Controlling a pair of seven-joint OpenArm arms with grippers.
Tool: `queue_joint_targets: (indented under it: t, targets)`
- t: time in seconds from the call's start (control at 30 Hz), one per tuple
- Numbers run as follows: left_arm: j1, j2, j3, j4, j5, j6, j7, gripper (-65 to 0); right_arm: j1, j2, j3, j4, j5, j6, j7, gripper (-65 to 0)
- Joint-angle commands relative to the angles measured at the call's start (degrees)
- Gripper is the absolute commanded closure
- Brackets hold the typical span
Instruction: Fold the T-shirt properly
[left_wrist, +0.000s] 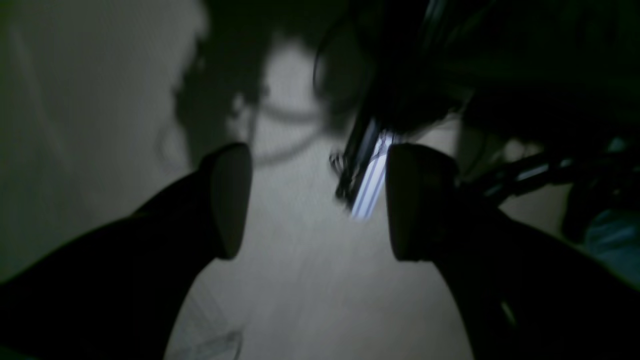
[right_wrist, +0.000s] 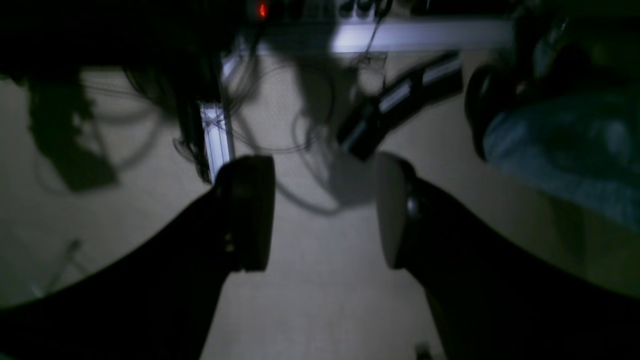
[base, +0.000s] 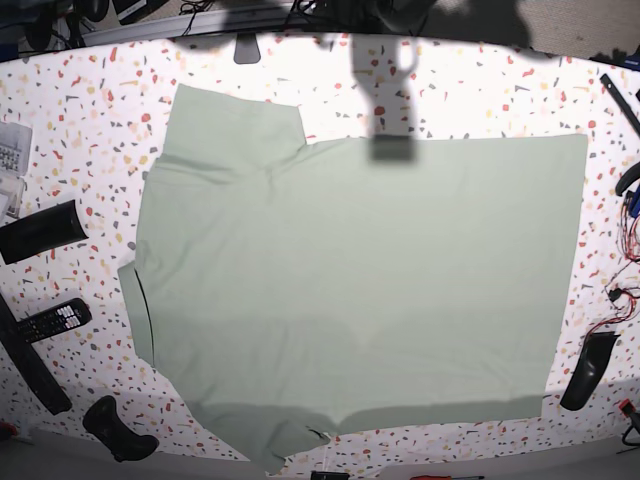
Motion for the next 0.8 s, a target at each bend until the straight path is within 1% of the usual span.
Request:
queue_joint_targets:
  t: [0.0, 0.07, 0.2, 0.3, 0.4, 0.5, 0.57, 0.67, 0.77]
  targets:
    - [3.04, -0.28, -0.31, 3.28, -1.22, -0.28, -0.55, -38.2, -2.08, 0.48, 1.36, 2.51, 0.0, -0.04, 0.68, -30.8]
    - [6.12, -0.31, -0.31, 9.73, -2.4, -0.28, -0.2, -38.2, -3.45, 0.48, 3.58, 6.62, 0.02, 0.02, 0.55, -30.8]
    - [10.25, -1.27, -0.31, 21.7, -2.97, -0.26, 4.83, -38.2, -3.95, 0.48, 7.72, 14.14, 0.02, 0.85, 0.2, -30.8]
    - [11.63, -2.16, -0.44, 29.49, -2.93, -0.17, 7.08, -38.2, -3.95, 0.5, 10.51, 18.51, 0.02, 0.98, -2.12, -30.8]
    - [11.76, -2.16, -0.44, 36.28, -2.99, 2.93, 13.33, -38.2, -3.95, 0.46, 12.74, 21.42, 0.02, 0.98, -5.29, -30.8]
    - [11.76, -2.16, -0.44, 41.59, -2.97, 6.29, 17.92, -38.2, -3.95, 0.48, 14.08, 22.95, 0.02, 1.46, -5.97, -30.8]
    - [11.74, -2.19, -0.42, 44.44, -2.97, 7.82, 18.38, -38.2, -3.95, 0.48, 14.84, 24.09, 0.02, 2.69, -5.97, -30.8]
    - [11.69, -2.19, -0.42, 48.61, -2.95, 7.96, 16.59, -38.2, -3.95, 0.52, 15.72, 26.12, 0.0, 3.56, -5.95, -30.8]
    - [10.43, -2.21, -0.42, 51.95, -2.91, 7.96, 16.59, -38.2, -3.72, 0.52, 16.85, 27.52, 0.0, 6.78, -5.99, -30.8]
